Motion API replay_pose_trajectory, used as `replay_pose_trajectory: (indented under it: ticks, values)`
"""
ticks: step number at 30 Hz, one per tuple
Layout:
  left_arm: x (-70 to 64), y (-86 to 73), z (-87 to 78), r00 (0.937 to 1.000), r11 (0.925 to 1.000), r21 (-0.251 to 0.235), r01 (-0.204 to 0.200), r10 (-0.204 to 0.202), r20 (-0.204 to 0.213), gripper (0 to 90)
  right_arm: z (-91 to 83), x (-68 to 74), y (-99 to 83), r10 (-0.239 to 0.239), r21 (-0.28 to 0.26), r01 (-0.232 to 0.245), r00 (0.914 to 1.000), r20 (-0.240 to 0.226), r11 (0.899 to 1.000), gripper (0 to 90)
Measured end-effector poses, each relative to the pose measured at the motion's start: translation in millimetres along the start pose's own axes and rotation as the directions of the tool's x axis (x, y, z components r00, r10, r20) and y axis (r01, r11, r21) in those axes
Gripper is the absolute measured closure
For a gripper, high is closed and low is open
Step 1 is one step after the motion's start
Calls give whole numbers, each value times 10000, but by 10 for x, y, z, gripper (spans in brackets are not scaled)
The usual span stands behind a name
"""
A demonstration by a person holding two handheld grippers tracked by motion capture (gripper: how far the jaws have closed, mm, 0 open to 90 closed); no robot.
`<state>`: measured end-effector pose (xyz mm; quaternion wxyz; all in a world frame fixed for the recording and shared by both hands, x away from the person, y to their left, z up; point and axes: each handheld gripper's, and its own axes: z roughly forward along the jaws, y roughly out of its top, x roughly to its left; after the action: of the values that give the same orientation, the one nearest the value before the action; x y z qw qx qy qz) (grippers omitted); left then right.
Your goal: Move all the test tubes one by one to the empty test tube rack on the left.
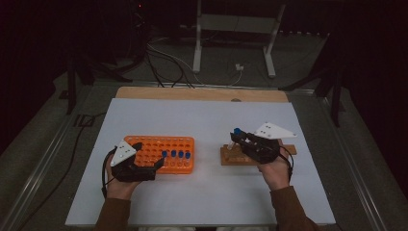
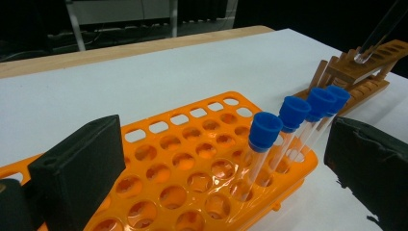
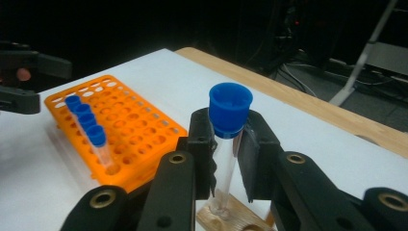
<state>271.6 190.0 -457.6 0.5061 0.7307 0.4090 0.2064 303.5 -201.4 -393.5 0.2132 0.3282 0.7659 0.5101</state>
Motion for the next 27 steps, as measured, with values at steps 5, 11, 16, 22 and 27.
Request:
replay_pose_trajectory:
  ticks: [5, 11, 16, 22, 27]
  values:
    - [-11, 16, -8, 10000, 10000, -42, -57, 58, 39, 13, 69, 97, 18, -69, 53, 71, 9995, -320, 10000, 767]
    - [-59, 63, -7, 9997, 9998, -147, -148, 151, 193, 13, 118, 193, 47, -11, 51, 15, 9963, -862, 10000, 767]
    - [-110, 99, 16, 9990, 9994, -174, -285, 291, 330, 13, 154, 260, 55, -15, 61, 22, 9931, -1175, 10000, 767]
    - [-166, 133, 43, 9979, 9990, -199, -402, 411, 506, 13, 207, 356, 65, -63, 102, 79, 9885, -1508, 9999, 767]
    - [-203, 155, 54, 9968, 9985, -216, -504, 516, 616, 13, 262, 439, 85, -124, 100, 144, 9843, -1762, 9998, 766]
